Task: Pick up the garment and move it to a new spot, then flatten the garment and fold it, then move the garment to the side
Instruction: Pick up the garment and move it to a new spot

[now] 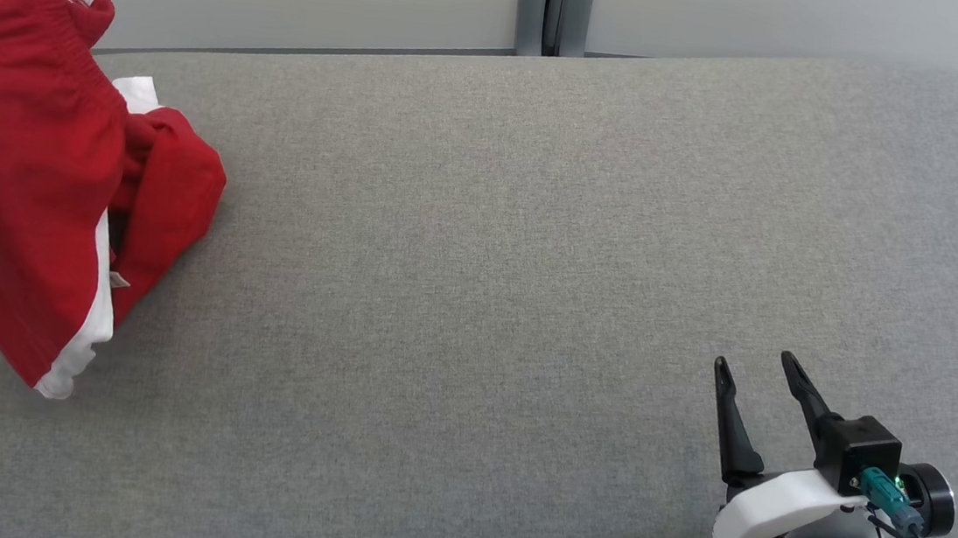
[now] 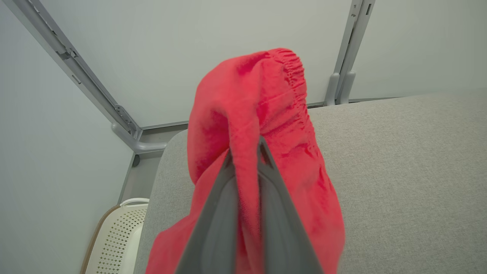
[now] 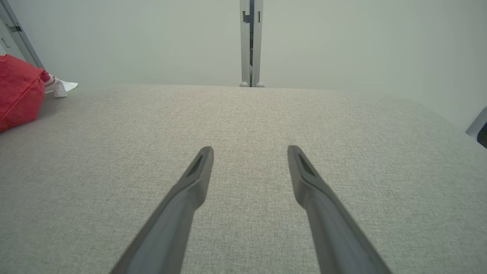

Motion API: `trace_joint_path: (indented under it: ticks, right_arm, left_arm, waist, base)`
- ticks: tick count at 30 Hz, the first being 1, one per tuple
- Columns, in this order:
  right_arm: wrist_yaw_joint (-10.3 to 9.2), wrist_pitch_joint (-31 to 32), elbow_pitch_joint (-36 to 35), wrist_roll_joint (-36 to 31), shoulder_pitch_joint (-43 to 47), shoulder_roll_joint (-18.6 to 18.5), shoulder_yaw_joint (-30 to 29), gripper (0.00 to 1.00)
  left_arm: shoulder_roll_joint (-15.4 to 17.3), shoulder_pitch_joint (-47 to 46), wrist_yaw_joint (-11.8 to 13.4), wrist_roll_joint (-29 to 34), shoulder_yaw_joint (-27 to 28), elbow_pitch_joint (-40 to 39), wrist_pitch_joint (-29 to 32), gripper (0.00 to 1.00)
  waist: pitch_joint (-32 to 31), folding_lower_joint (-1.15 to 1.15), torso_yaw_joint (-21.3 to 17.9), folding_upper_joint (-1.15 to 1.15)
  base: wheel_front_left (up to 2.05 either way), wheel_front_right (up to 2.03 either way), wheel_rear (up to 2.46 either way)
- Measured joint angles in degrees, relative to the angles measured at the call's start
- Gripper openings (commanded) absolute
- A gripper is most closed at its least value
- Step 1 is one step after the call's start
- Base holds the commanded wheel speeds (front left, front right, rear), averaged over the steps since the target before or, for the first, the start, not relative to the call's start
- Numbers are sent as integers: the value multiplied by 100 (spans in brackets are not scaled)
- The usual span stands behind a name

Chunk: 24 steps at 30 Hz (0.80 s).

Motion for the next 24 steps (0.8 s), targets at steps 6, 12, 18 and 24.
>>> trace_joint_path:
  ticks: [6,12,18,24]
  right_arm:
    - [0,0,-2,12,0,0,9,100]
    - [0,-1,24,20,-4,0,12,100]
    - [0,-18,37,36,-10,1,31,100]
    - [0,-18,54,48,-18,2,74,100]
  left_arm:
    - [-42,89,64,-10,-2,0,-102,0]
    - [-409,45,49,-96,-198,-162,-236,0]
    - [-966,-291,3,-56,-565,-277,-488,0]
    - [-1674,-778,66,33,-869,-70,-753,0]
  waist:
    - [17,0,-30,0]
    - [2,0,-60,0]
    - [-30,0,-142,0]
    - [-64,0,-336,0]
  base:
    - [0,0,0]
    - [0,0,0]
    - [0,0,0]
    - [0,0,0]
